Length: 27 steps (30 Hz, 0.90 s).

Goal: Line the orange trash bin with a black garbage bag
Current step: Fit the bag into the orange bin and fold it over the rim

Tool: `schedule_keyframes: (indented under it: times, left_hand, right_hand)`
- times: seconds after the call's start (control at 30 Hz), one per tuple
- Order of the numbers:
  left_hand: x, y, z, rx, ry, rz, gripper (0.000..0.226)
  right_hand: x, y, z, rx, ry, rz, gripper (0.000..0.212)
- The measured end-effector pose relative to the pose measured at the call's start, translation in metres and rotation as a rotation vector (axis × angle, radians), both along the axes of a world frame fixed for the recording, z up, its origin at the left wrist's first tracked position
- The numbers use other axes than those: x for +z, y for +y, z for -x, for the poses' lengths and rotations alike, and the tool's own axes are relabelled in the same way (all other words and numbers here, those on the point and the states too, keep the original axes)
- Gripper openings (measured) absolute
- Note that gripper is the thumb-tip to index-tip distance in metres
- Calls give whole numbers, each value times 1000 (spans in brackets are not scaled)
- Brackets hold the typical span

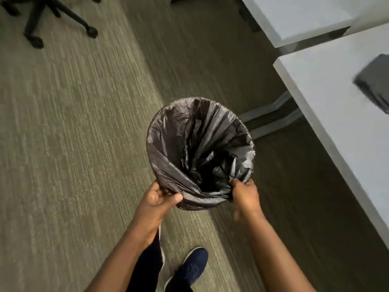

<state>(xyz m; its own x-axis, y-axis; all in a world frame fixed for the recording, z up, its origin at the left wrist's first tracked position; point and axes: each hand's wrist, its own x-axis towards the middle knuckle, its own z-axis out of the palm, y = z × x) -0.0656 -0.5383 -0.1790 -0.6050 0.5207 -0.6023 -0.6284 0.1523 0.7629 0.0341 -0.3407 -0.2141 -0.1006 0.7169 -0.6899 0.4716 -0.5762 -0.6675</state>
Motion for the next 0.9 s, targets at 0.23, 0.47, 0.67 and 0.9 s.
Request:
schedule_keyframes:
  times: [0.23,0.47,0.67,0.9]
  left_hand:
    - [-41,44,26,39,-129,-95,30]
    - [-85,100,41,407,-610,-50,26]
    - [-113,133,50,359,-411,391,8]
    - [-151,164,31,317,-481,421,17]
  right_hand:
    - [-30,16,9,-259,42,179,35]
    - [-57,8,34,-447,-14,308,35]
    - [-88,6,46,-627,26,339,37]
    - [-135,18,29,-780,-27,373,38]
